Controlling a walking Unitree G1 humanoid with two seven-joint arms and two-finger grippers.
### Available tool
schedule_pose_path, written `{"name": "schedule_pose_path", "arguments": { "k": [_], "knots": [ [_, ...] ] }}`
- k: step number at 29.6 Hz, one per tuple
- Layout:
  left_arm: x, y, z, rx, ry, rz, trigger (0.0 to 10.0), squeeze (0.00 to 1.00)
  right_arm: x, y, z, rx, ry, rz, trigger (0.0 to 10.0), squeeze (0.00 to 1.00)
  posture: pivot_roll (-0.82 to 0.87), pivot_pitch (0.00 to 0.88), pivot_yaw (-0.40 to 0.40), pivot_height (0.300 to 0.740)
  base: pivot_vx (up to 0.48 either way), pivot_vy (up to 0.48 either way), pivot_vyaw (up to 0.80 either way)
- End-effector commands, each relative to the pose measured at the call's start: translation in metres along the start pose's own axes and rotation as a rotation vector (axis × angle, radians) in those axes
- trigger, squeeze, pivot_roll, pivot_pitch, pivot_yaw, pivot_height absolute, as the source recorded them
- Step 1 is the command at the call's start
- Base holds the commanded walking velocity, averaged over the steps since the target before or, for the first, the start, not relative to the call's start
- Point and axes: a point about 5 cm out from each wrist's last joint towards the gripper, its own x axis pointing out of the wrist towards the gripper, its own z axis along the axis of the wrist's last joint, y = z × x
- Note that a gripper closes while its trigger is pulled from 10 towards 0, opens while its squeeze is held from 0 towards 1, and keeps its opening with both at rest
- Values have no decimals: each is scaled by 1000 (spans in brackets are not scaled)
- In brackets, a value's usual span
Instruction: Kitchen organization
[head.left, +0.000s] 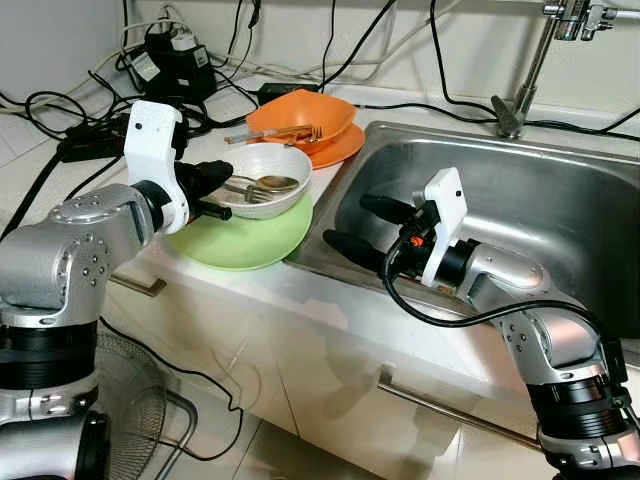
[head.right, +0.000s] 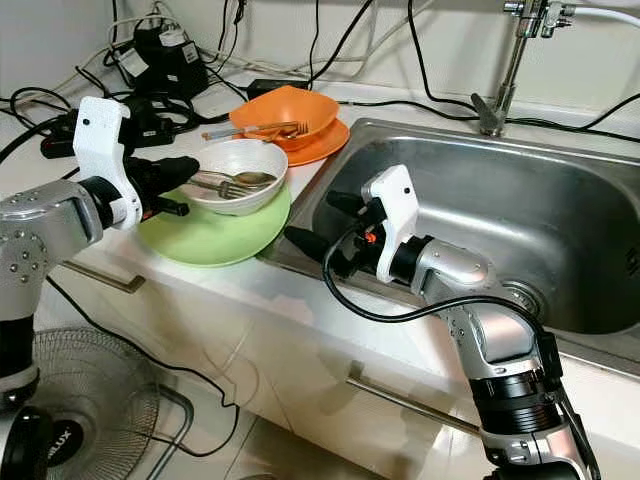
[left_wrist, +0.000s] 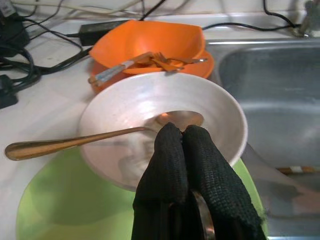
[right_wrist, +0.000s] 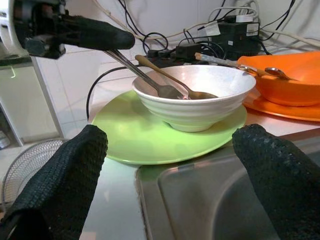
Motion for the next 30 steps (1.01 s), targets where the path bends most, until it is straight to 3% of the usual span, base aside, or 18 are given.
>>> {"name": "schedule_pose_path", "arguments": {
  "k": [1,11,19,23,24,26,27,28,29,30],
  "knots": [
    [-4,-5,8,30,-9,-42,0,0,0,0,2,-17,-3,6,10000,663,-50,0,119,740,0,0,0],
    [-16,5,38,124,-57,-27,0,0,-1,-1,3,-21,-3,3,10000,663,-51,0,118,740,0,0,0],
    [-16,0,69,79,-339,-28,0,0,1,-2,3,-15,-6,0,10000,663,-53,0,111,740,0,0,0],
    [-11,-11,70,-75,-525,-132,0,0,2,-3,4,-5,-16,-9,10000,663,-55,0,108,740,0,0,0],
    [-11,-11,70,-75,-525,-132,0,0,2,-3,4,-5,-16,-9,10000,663,-55,0,108,740,0,0,0],
    [-5,-18,62,-273,-627,-202,0,0,4,-4,5,2,-26,-25,10000,659,-58,0,104,740,0,0,0],
    [0,-21,52,-460,-694,-249,0,0,5,-5,6,7,-32,-40,10000,659,-62,0,104,740,0,0,0],
    [0,-21,52,-460,-694,-249,0,0,5,-5,6,7,-32,-40,10000,659,-62,0,104,740,0,0,0],
    [6,-24,42,-602,-733,-283,0,0,6,-6,6,12,-36,-52,10000,663,-67,0,103,740,0,0,0],
    [8,-25,38,-644,-744,-297,0,0,6,-6,6,14,-38,-55,10000,663,-67,0,103,740,0,0,0]
  ]
}}
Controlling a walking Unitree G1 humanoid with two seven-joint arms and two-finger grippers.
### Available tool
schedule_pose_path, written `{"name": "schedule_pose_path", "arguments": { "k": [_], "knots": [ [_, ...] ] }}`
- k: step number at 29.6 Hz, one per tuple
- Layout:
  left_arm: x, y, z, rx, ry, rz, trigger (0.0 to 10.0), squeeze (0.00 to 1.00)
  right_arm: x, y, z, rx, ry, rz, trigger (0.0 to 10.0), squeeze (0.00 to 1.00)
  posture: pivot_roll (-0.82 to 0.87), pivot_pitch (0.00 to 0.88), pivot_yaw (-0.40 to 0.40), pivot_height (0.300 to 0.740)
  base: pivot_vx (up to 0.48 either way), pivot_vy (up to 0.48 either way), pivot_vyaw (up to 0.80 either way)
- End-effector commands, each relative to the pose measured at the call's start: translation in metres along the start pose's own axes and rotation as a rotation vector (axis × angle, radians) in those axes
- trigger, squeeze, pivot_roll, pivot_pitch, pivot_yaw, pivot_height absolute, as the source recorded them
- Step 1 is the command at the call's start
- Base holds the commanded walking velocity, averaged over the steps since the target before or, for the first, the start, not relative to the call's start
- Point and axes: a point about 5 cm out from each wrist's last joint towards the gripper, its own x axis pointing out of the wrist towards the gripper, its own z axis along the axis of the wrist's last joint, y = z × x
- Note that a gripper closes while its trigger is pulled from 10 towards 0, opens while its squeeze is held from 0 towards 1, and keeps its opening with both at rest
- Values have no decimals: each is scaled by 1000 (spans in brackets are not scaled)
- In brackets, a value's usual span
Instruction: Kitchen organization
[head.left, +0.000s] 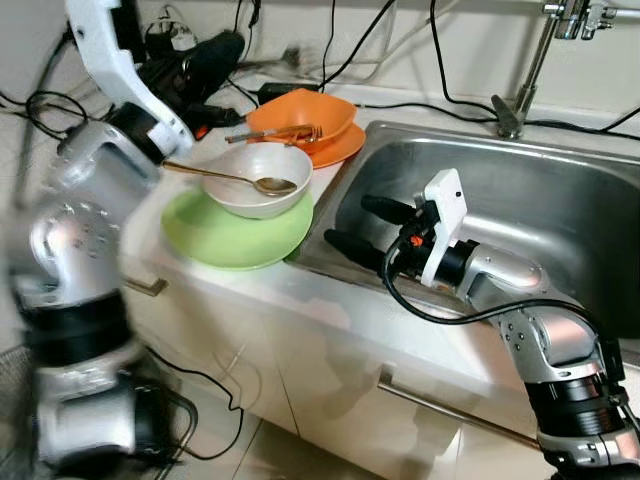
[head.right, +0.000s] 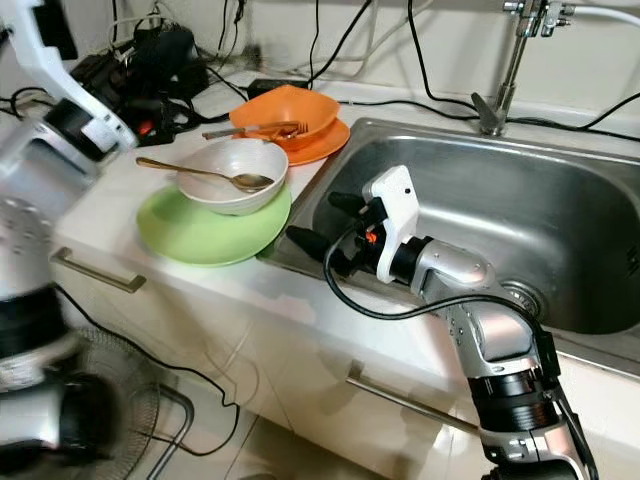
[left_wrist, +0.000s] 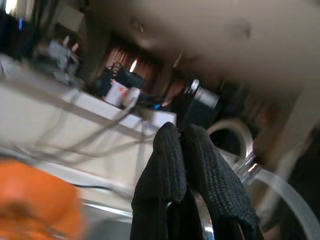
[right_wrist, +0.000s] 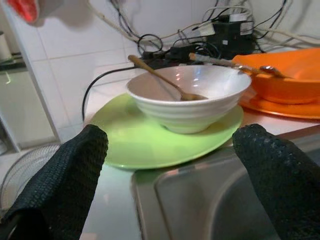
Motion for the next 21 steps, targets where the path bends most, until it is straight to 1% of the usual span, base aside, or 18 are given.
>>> {"name": "schedule_pose_path", "arguments": {
  "k": [1,2,3,4,5,6,7,8,9,10,11,12,13,16,17,20,21],
  "knots": [
    [-5,7,6,-46,-55,18,0,0,-1,-3,6,-9,-24,-22,10000,663,-67,0,103,740,0,0,0],
    [-5,8,2,-88,-68,19,0,0,0,-3,6,-5,-27,-25,10000,663,-69,0,103,740,0,0,0],
    [-9,13,-7,-222,-103,15,0,0,1,-4,8,16,-42,-38,10000,635,-72,0,104,740,0,0,0],
    [-9,13,-7,-222,-103,15,0,0,1,-4,8,16,-42,-38,10000,635,-72,0,104,740,0,0,0],
    [-10,16,-12,-284,-121,13,0,0,2,-4,9,31,-52,-45,10000,522,-73,0,106,740,0,0,0],
    [-14,21,-19,-359,-138,20,0,0,4,-4,12,66,-75,-54,10000,98,-75,0,109,740,0,0,0],
    [-15,24,-22,-383,-142,26,0,0,5,-4,13,83,-87,-57,10000,98,-75,0,109,740,0,0,0],
    [-15,24,-22,-383,-142,26,0,0,5,-4,13,83,-87,-57,10000,98,-75,0,109,740,0,0,0],
    [-17,25,-26,-414,-140,26,0,0,6,-3,14,110,-103,-59,10000,0,-77,0,110,740,0,0,0],
    [-19,26,-36,-493,-129,9,0,0,11,-2,17,188,-145,-64,10000,0,-76,0,111,740,0,0,0],
    [-19,26,-41,-511,-118,7,0,0,13,-2,19,235,-168,-67,10000,0,-78,0,112,740,0,0,0],
    [-19,26,-41,-511,-118,7,0,0,13,-2,19,235,-168,-67,10000,0,-78,0,112,740,0,0,0],
    [-19,25,-49,-545,-99,1,0,0,17,-2,23,321,-212,-69,10000,0,-77,0,113,740,0,0,0],
    [-18,23,-57,-585,-81,-8,0,0,22,-3,30,432,-269,-60,10000,0,-78,0,114,740,0,0,0],
    [-18,25,-61,-601,-73,-3,0,0,25,-2,35,492,-302,-41,10000,0,-78,0,114,740,0,0,0],
    [-17,26,-66,-618,-67,-4,0,0,27,-2,39,523,-319,-28,10000,0,-79,0,115,740,0,0,0],
    [-14,23,-71,-638,-57,-11,0,0,29,-2,42,559,-330,-20,10000,0,-82,0,116,740,0,0,0]
  ]
}}
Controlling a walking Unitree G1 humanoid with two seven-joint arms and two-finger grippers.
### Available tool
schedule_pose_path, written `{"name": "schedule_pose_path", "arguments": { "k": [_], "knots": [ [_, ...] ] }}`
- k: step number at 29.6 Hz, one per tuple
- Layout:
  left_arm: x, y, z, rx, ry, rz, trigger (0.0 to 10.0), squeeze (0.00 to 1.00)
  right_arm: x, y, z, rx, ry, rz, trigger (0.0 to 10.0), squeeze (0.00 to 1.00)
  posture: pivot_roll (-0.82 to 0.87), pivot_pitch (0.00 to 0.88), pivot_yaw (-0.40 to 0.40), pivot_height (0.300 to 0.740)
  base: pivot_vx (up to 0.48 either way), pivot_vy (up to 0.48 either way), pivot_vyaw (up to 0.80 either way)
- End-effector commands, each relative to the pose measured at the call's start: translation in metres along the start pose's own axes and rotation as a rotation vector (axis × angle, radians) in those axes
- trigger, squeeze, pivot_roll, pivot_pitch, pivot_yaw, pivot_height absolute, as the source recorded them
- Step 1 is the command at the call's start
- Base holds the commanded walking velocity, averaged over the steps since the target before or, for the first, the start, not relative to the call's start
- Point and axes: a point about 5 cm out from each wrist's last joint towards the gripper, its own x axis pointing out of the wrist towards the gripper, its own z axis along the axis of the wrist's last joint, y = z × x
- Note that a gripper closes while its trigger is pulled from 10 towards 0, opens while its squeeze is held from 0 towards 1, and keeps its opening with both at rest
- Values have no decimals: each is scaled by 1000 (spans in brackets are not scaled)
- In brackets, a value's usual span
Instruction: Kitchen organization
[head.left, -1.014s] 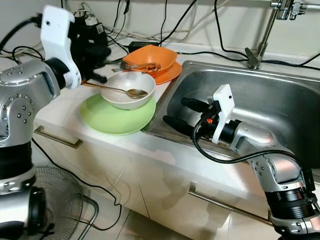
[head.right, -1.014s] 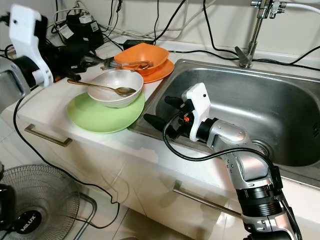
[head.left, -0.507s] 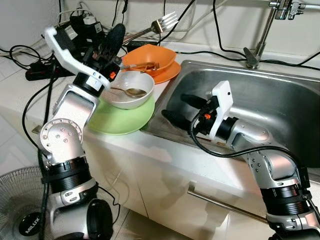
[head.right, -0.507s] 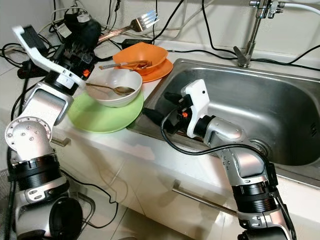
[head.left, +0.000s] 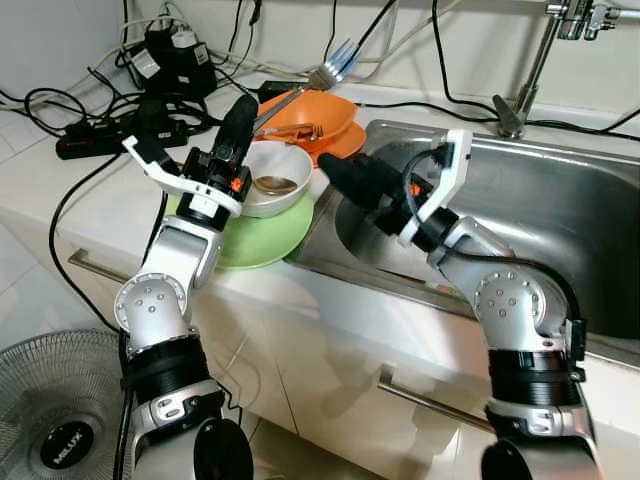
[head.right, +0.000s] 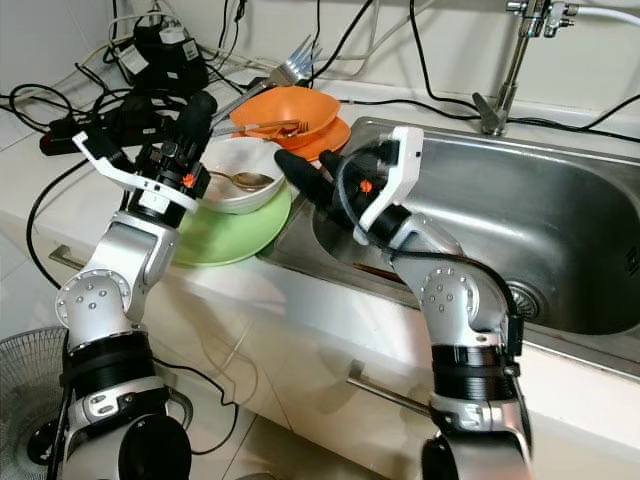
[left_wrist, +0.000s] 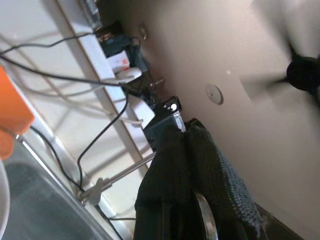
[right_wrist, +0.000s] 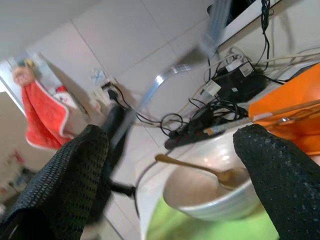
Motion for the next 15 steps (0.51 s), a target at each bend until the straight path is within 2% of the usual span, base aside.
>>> {"name": "schedule_pose_path", "arguments": {
  "k": [1,4,8,15],
  "knots": [
    [5,-2,-12,-45,23,-40,0,0,4,2,2,62,-5,5,10000,0,-82,0,116,740,0,0,0],
    [7,-3,-18,-68,44,-54,0,0,7,3,3,97,-15,7,10000,0,-84,0,116,740,0,0,0],
    [10,-2,-40,-99,126,-63,0,0,15,4,2,139,-25,9,10000,0,-87,0,120,740,0,0,0],
    [9,-2,-59,-127,193,-65,0,0,15,-3,-5,141,-17,-32,10000,0,-86,0,118,740,0,0,0]
  ]
}}
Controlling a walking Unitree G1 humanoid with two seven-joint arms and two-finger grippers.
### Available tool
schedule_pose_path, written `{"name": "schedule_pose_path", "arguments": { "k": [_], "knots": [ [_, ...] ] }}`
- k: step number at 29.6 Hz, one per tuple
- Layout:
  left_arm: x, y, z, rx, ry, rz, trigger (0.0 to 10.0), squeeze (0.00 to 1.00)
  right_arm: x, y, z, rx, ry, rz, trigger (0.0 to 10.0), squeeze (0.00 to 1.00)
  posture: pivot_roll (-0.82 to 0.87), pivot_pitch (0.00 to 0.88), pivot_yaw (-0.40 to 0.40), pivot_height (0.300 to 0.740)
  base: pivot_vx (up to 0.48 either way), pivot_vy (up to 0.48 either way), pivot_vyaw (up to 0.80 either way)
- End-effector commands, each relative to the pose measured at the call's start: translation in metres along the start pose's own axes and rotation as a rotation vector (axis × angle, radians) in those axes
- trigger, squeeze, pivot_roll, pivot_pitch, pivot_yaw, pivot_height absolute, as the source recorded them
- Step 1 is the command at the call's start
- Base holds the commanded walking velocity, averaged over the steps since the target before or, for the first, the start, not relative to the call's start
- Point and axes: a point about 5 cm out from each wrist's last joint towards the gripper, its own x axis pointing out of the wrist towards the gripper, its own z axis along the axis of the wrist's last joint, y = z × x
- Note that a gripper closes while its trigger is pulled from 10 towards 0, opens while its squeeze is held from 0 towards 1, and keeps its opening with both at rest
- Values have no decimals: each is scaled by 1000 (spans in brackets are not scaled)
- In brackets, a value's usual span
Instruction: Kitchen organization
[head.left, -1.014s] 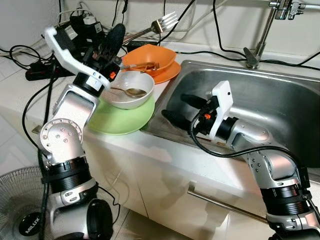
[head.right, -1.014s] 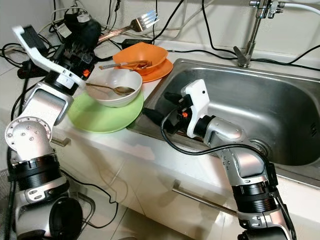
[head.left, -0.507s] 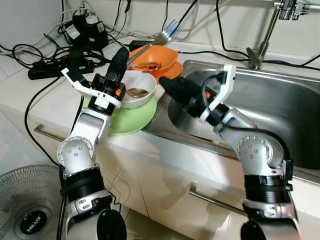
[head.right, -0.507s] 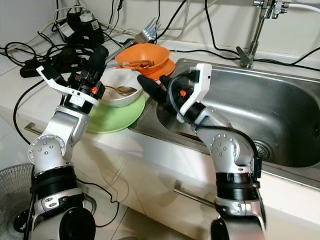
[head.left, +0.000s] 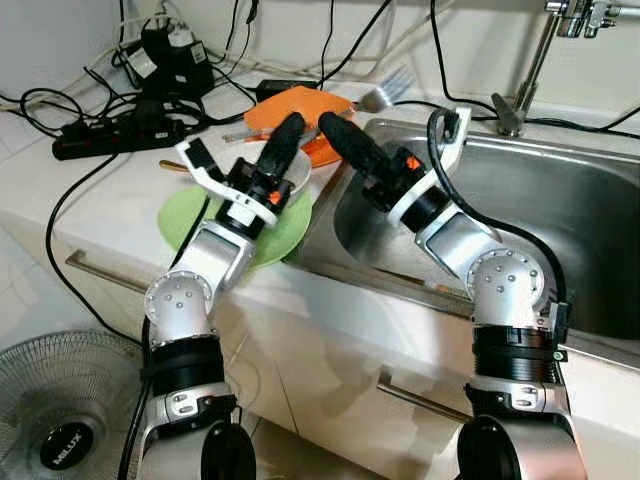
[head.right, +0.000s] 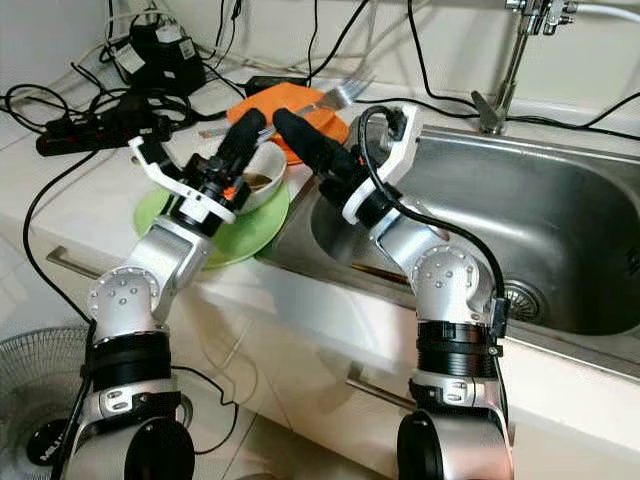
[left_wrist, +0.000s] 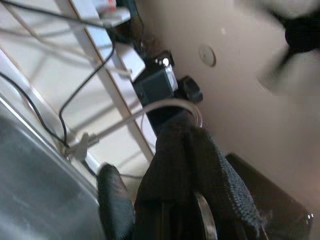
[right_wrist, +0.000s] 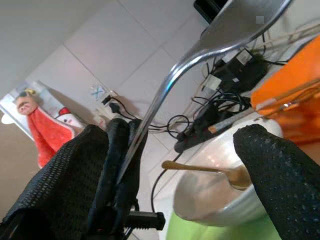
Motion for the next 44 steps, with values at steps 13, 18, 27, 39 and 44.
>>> {"name": "schedule_pose_path", "arguments": {
  "k": [13,18,27,39,44],
  "knots": [
    [-2,4,-37,-118,51,-24,0,0,8,-6,25,-26,-141,-41,0,0,-88,0,120,740,0,0,0],
    [-2,5,-36,-114,44,-20,0,0,9,-7,28,-6,-157,-60,0,0,-89,0,118,740,0,0,0],
    [1,5,-28,-95,8,-22,0,0,7,-9,22,19,-139,-76,0,0,-95,0,116,740,0,0,0],
    [2,7,-19,-78,-15,-19,0,0,0,-12,12,55,-119,-98,0,0,-98,0,113,740,0,0,0],
    [4,7,-22,-78,-9,-26,0,0,-2,-14,8,64,-102,-110,0,0,-101,0,111,740,0,0,0]
  ]
}}
